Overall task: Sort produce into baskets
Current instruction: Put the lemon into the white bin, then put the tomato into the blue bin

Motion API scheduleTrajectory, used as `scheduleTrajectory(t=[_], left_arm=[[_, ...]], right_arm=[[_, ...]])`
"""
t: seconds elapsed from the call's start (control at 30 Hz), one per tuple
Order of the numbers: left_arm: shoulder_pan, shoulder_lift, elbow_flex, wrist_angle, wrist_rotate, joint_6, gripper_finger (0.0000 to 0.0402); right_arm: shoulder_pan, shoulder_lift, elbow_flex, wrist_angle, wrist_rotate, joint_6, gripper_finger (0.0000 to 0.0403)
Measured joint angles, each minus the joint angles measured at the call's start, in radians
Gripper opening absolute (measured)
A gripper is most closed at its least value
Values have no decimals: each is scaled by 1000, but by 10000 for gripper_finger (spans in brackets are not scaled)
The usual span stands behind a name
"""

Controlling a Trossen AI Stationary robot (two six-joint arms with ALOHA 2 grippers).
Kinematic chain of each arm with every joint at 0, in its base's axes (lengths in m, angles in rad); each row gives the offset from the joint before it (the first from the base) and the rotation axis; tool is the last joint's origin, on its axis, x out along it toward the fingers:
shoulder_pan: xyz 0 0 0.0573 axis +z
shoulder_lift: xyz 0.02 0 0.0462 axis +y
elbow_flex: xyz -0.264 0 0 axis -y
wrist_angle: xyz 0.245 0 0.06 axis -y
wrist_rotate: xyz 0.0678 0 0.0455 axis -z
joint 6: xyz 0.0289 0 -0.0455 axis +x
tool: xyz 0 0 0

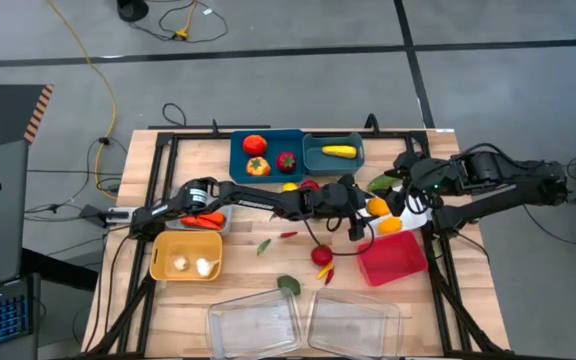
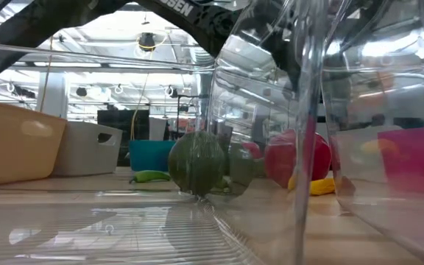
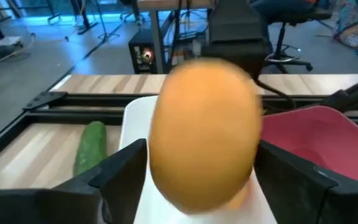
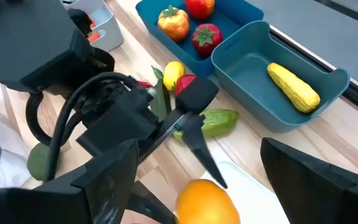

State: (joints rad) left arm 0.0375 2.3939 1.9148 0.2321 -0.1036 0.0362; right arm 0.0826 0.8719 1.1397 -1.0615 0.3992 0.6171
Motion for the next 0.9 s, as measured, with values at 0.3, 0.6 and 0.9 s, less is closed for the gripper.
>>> scheduleTrajectory(t=[0.3, 0.6, 0.9], left_arm=[[0, -1, 114, -174, -9, -12, 292], [1, -23, 301, -628, 99, 127, 293], [-22, -26, 441, -1016, 264, 147, 293]], right_arm=[[0, 0, 0, -1, -4, 0, 366], [0, 0, 0, -7, -8, 1, 366], [2, 0, 0, -8, -8, 1, 366]])
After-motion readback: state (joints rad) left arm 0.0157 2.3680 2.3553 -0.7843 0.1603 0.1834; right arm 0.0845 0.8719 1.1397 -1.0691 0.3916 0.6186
